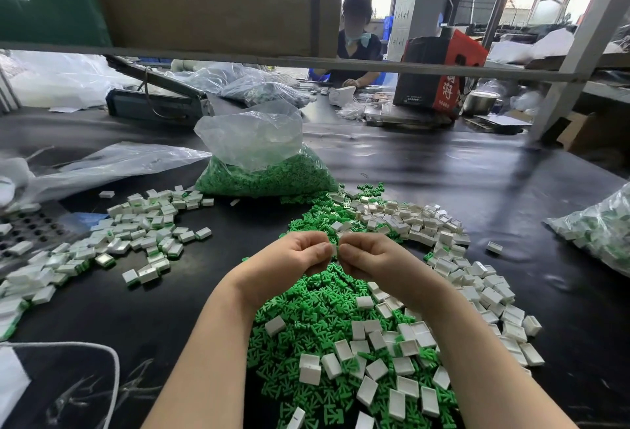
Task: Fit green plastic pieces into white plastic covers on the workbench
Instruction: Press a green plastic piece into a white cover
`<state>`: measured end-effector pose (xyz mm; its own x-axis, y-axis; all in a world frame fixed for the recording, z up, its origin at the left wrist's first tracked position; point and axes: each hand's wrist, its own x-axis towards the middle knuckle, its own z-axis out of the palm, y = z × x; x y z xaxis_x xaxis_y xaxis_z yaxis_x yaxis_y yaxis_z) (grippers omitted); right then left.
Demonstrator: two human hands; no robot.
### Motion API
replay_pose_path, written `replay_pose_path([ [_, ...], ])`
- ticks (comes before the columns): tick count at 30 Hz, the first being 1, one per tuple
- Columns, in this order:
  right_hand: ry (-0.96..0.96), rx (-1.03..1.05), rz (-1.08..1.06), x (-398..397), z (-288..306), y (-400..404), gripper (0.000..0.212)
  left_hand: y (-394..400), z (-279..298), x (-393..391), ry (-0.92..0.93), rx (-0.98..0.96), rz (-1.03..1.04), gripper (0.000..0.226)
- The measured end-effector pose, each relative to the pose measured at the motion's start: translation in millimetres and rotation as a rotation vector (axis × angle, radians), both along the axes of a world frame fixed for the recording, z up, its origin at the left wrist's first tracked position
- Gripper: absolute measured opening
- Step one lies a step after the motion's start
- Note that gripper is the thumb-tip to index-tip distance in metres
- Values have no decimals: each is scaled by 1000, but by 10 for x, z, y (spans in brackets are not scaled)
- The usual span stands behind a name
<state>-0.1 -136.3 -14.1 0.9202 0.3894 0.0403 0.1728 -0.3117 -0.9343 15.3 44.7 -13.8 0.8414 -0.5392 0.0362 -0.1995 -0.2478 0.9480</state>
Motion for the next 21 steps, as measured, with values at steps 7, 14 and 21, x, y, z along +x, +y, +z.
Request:
replay_pose_path([
  [7,0,-16,33,-14,23,-20,25,20,15,-16,3,-11,-40,25],
  [14,-27,-93,38,41,-60,-26,26,44,-8,1,-28,56,-44,28],
  [21,-79,-151,45,64,-71,-25,28,62,-30,29,-53,116,1,29],
])
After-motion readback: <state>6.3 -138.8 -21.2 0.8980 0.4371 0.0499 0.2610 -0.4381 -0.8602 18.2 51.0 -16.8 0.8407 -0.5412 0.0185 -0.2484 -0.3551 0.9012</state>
